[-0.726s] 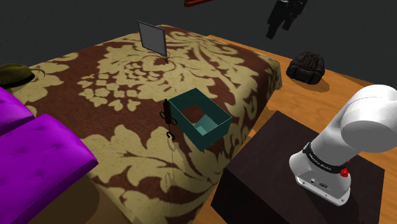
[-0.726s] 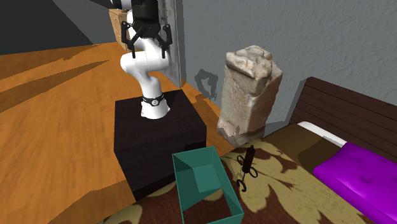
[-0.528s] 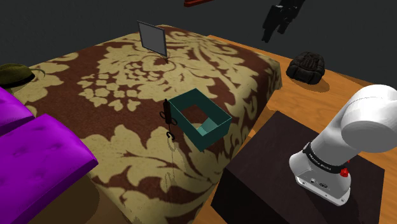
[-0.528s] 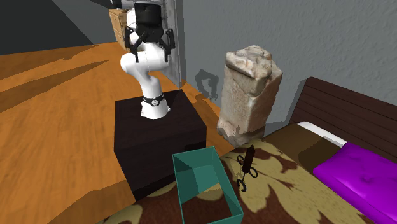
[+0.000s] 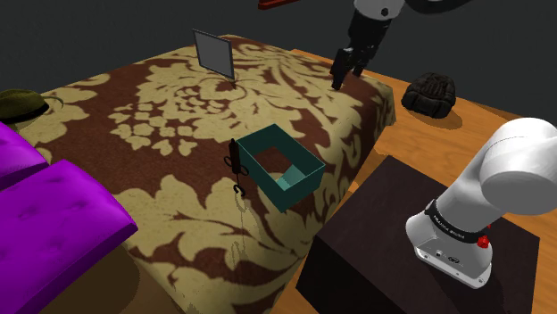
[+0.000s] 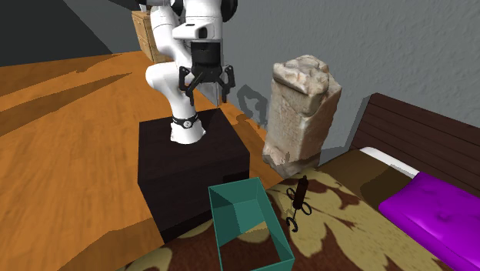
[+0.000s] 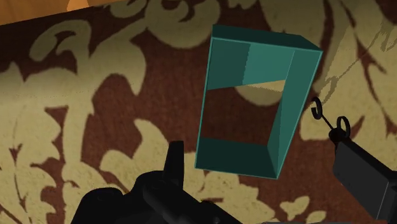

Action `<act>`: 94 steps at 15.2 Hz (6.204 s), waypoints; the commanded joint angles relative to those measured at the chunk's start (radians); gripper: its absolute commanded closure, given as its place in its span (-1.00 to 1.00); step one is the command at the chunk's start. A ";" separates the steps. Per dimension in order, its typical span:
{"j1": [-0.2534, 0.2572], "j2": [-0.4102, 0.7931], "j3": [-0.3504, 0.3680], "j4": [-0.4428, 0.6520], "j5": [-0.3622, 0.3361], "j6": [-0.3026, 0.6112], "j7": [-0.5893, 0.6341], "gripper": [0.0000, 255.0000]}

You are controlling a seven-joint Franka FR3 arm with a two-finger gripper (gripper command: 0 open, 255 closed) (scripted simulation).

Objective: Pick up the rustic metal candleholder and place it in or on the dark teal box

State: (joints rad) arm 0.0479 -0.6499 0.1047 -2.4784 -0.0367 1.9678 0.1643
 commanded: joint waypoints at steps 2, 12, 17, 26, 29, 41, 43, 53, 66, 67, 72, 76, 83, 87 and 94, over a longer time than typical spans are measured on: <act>0.014 0.078 0.026 -0.018 0.011 0.104 0.021 -1.00; 0.042 0.394 0.123 0.001 -0.005 0.419 0.112 -1.00; 0.047 0.579 0.168 0.061 -0.068 0.548 0.185 -1.00; 0.115 0.925 0.171 0.252 -0.272 0.698 0.363 -1.00; 0.152 1.017 0.154 0.321 -0.319 0.721 0.402 -1.00; 0.183 1.118 0.109 0.359 -0.373 0.782 0.441 -1.00; 0.183 1.118 0.109 0.359 -0.373 0.782 0.441 -1.00; 0.183 1.117 0.109 0.358 -0.373 0.783 0.441 1.00; 0.134 0.987 0.176 0.351 -0.282 0.663 0.365 1.00; 0.130 0.977 0.180 0.351 -0.274 0.653 0.359 1.00; 0.117 0.928 0.200 0.359 -0.236 0.600 0.329 1.00; 0.108 0.891 0.212 0.369 -0.207 0.556 0.306 1.00; 0.098 0.832 0.228 0.395 -0.162 0.476 0.270 1.00; 0.094 0.803 0.233 0.416 -0.139 0.429 0.252 1.00; 0.090 0.758 0.239 0.460 -0.107 0.344 0.226 1.00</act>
State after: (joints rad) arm 0.1381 0.1111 0.3437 -2.0292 -0.1471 2.3252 0.3938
